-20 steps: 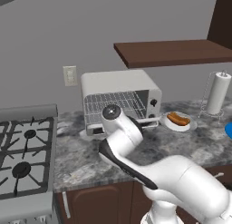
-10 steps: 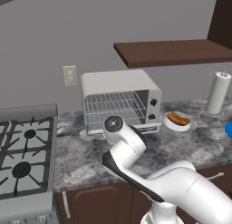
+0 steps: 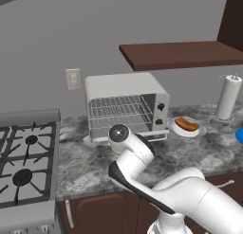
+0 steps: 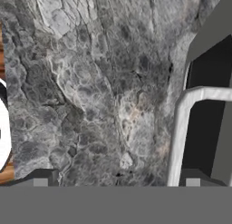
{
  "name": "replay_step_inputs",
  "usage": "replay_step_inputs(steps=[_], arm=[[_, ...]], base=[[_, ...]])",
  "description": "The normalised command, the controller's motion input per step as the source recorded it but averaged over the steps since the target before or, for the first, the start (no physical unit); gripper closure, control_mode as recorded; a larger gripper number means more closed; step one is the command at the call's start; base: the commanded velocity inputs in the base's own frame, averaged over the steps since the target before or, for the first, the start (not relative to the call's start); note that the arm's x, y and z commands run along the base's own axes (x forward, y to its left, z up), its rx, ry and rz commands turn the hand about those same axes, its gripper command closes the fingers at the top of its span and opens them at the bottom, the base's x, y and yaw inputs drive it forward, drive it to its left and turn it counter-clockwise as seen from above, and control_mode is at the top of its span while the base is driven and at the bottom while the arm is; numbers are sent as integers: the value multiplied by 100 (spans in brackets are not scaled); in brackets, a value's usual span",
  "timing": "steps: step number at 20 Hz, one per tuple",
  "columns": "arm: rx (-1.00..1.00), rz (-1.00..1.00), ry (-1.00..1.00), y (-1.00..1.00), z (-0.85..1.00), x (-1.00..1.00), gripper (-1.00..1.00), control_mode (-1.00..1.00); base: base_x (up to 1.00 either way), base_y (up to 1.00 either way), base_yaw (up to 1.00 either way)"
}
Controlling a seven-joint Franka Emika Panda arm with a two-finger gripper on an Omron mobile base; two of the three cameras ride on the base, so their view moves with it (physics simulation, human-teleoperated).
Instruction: Open the toaster oven door. Place the hotdog bun on the top rack in the toaster oven and place the steak on the bottom rack.
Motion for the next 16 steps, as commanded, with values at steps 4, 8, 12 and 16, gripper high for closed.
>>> replay_step_inputs(steps=[4, 8, 12, 16], arm=[[-3, -26, 1, 30, 43, -44, -100, -100], [-3, -40, -2, 29, 42, -38, -100, -100], [-5, -36, -9, 28, 49, -38, -100, -100], [-4, -19, -17, 25, 59, -43, -100, -100]], base=[[0, 0, 0], [0, 0, 0], [0, 0, 0], [0, 0, 0]])
